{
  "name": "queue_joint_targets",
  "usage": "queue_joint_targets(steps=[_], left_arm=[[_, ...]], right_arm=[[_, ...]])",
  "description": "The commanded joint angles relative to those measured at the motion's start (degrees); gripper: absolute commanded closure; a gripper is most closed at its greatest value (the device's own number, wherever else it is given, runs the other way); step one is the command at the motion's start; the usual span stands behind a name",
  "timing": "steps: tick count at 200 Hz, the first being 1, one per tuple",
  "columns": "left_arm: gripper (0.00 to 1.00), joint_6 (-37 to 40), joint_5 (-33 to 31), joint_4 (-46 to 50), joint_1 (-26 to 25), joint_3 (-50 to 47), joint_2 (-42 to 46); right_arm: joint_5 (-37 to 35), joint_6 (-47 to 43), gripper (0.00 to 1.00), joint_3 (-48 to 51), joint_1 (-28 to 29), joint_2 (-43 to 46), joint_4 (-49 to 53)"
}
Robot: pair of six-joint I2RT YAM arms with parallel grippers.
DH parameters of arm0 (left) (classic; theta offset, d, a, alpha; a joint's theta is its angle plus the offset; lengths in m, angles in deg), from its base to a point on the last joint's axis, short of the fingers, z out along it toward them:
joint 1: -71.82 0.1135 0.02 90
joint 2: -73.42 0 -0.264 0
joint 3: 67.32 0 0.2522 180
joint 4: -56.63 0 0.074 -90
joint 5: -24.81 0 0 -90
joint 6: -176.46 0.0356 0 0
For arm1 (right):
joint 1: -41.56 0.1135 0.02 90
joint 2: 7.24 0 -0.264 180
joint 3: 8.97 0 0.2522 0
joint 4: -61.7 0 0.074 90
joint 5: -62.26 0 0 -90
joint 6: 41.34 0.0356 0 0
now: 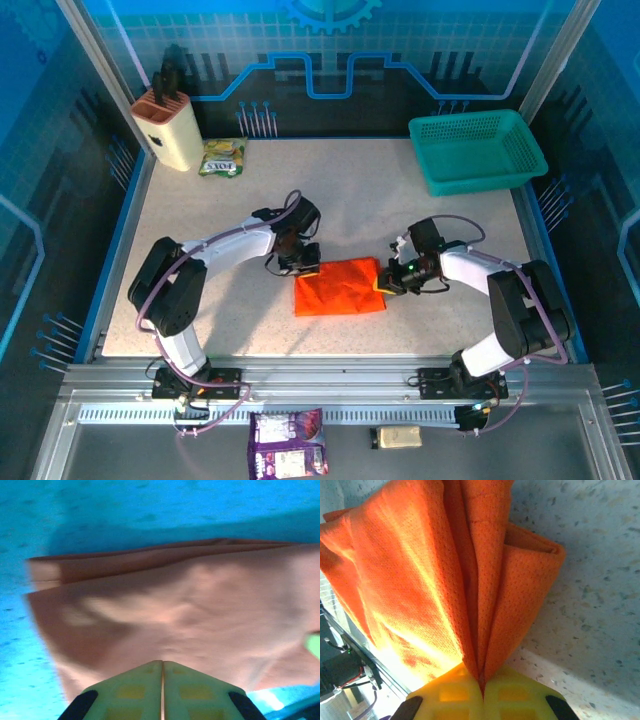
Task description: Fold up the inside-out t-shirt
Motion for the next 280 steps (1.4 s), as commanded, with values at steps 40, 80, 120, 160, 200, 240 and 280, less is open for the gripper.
queue_joint_targets(steps=[40,80,120,160,200,240,280], left_arm=[[0.93,2.14,0.12,-1.71,0.87,-5.25,-5.67],[0.86,0.51,-1.99,-3.51,1.02,-6.12,-0.13],[0.85,0.04,-1.43,-2.67,2.88,-4.67,4.33],[0.85,0.79,-0.69,-1.35,3.4,-4.39,4.99],[0.86,0.57,0.39,-1.38,3.9,-4.57,5.85],[0.86,1.64,1.16,-0.66,4.98,-4.71,6.94],[0.86,1.55,1.53,-1.81,6.98,-8.26,8.95]], right_arm=[[-5.73,-4.59,1.0,-7.66,0.4,0.0,12.9],[-16.02,-9.82,1.0,-17.64,1.32,-1.14,26.62],[-36.25,-15.35,1.0,-29.88,1.41,-2.86,41.68],[-58.86,-18.27,1.0,-41.86,0.84,-5.17,55.23],[-74.01,-20.8,1.0,-51.64,0.66,-4.16,61.96],[-78.74,-23.57,1.0,-57.43,3.0,-5.13,66.21],[-65.62,-14.67,1.0,-55.63,12.28,-10.1,70.25]])
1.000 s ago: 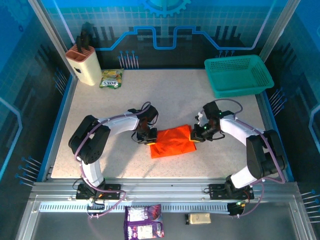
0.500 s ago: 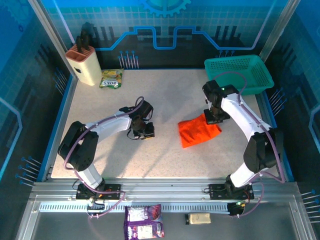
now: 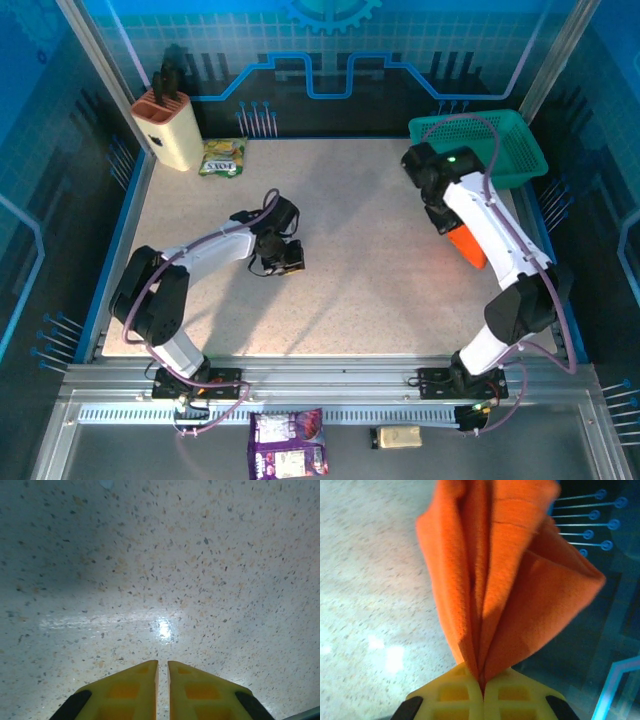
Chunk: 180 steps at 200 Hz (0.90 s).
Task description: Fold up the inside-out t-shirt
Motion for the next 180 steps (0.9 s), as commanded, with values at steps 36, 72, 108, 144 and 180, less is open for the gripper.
queue_joint_targets(steps=[36,72,108,144,180], left_arm=[[0.86,-0.25,2.06,-0.94,2.46,-5.87,4.07],[0.86,-0.32,1.87,-0.97,3.71,-8.14,6.01],[0.86,-0.29,2.22,-1.04,5.36,-9.5,7.99],[0.86,0.1,2.3,-0.7,6.34,-9.97,8.89],[0.85,0.38,2.88,0.26,6.46,-8.44,9.31]], right_arm=[[26.94,12.51,1.0,2.96,18.27,-14.37,-3.03],[37.7,17.32,1.0,-3.77,25.8,-28.26,-10.76],[45.42,21.32,0.99,-8.97,27.52,-35.28,-20.35],[51.74,23.96,0.96,-11.97,28.4,-38.65,-27.62],[58.18,25.26,0.79,-12.38,27.41,-35.83,-34.4]])
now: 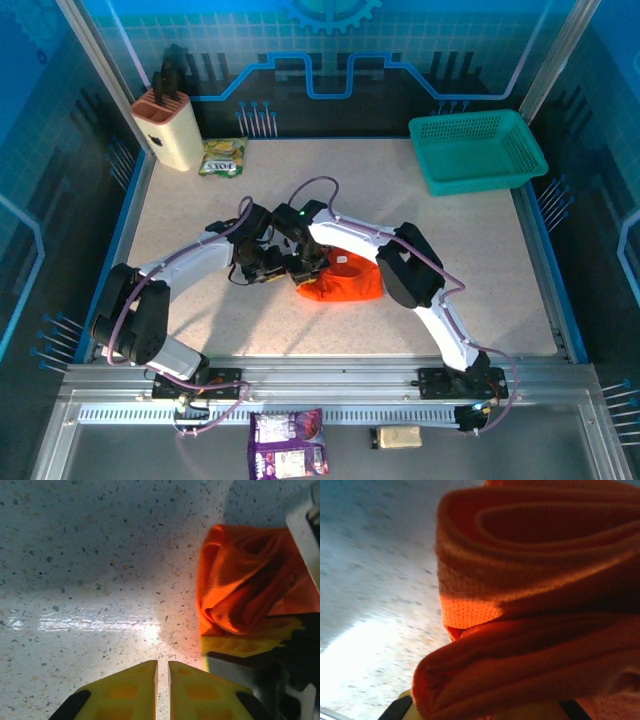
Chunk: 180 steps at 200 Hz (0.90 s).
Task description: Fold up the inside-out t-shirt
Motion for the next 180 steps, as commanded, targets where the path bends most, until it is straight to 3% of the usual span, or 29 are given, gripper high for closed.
queue_joint_targets(steps=[1,16,35,102,128,151,180], left_arm=[[0.85,0.48,1.6,1.38,0.43,0.71,1.72],[0.85,0.52,2.2,1.62,0.42,1.63,2.0],[0.84,-0.13,3.66,1.5,0.18,2.98,2.18],[0.87,-3.63,5.71,-0.72,-8.67,10.72,-4.36],[0.88,-4.25,7.18,-1.32,-12.03,11.28,-8.59],[0.88,-4.06,8.41,-2.15,-12.66,6.26,-9.76],[0.88,-0.35,3.79,0.27,-11.75,1.01,-11.65]], right_arm=[[7.72,2.24,0.79,-1.01,-0.19,2.0,-6.84],[11.68,2.97,0.67,1.96,-1.92,5.88,-11.78],[15.94,3.74,0.61,7.32,-4.88,11.98,-16.82],[15.14,-3.14,0.65,24.98,-18.76,26.36,-15.88],[18.95,-6.53,0.67,28.99,-22.84,26.88,-16.55],[22.44,-7.62,0.69,30.29,-24.94,23.95,-19.21],[19.41,-7.28,0.71,30.09,-26.11,18.72,-20.98]])
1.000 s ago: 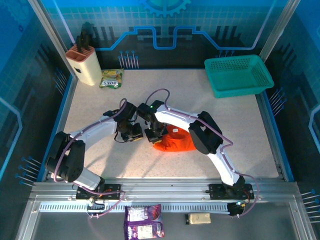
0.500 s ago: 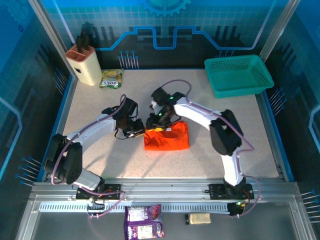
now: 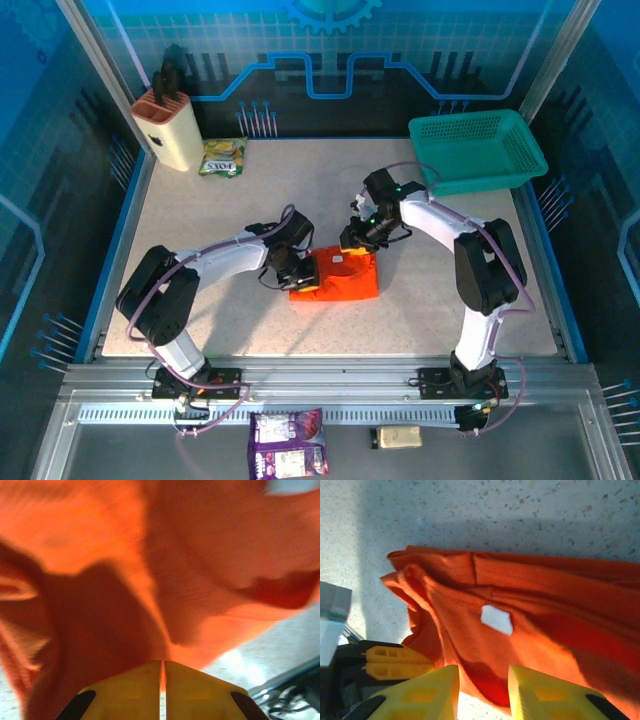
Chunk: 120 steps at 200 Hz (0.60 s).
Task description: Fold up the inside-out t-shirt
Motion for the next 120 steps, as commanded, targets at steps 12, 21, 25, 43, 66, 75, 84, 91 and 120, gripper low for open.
queue_joint_targets(steps=[12,21,25,43,66,75,84,91,120], left_arm=[[0.88,3.31,-4.49,3.78,1.44,-4.79,-1.59],[0.88,3.56,-5.17,3.74,2.29,-5.67,-0.67],[0.88,3.66,-5.21,3.63,2.76,-5.92,-0.18],[0.85,5.05,-4.01,3.11,4.31,-5.87,2.92],[0.83,5.61,-2.28,2.99,5.65,-3.49,7.31],[0.82,5.71,-1.73,3.01,6.74,-2.5,8.42],[0.8,5.95,-1.09,2.58,8.07,-1.55,8.96],[0.76,6.48,-0.36,1.9,9.3,-0.86,8.86],[0.69,11.57,4.14,1.45,14.44,3.31,5.46]], right_arm=[[-0.74,-0.74,0.72,0.25,-1.35,-5.07,-3.07],[-1.19,-0.38,0.73,-0.03,-1.44,-5.53,-3.36],[-1.36,-0.19,0.73,-0.18,-1.47,-5.59,-3.46],[-0.67,0.26,0.73,-0.45,-1.46,-3.88,-4.12],[1.43,0.23,0.71,0.31,-1.68,0.68,-5.44],[1.53,-0.27,0.69,0.63,-1.96,2.29,-5.11],[1.33,-1.05,0.66,1.05,-2.46,3.94,-4.68],[0.81,-1.57,0.65,1.69,-2.98,5.32,-4.52],[-1.28,-4.77,0.62,5.57,-5.34,9.6,-4.94]])
